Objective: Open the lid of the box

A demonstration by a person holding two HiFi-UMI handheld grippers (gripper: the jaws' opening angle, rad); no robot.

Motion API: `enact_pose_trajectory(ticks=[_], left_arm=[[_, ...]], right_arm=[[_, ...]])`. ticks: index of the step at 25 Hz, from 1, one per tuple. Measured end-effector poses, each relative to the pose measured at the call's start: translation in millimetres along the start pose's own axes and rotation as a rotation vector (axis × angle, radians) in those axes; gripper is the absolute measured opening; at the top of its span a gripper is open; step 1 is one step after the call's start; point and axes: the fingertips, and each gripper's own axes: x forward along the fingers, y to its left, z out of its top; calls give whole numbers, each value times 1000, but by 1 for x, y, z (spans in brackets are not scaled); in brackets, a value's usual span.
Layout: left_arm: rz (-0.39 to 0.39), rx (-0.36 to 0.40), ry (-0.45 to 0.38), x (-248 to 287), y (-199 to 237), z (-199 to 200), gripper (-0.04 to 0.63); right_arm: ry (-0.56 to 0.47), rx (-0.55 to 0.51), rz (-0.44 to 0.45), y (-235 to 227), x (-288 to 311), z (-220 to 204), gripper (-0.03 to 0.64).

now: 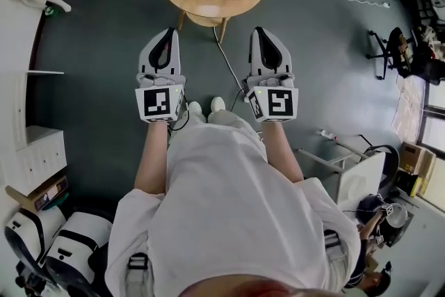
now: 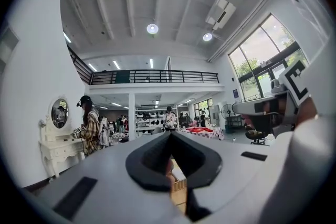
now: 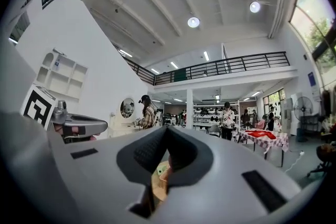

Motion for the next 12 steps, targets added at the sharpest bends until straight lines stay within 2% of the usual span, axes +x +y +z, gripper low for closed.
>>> enact_pose_trajectory(ticks=[12], left_arm=[[23, 7, 15, -15, -42, 14, -5]], right_arm=[[-15, -21, 46, -16, -20, 7, -6]])
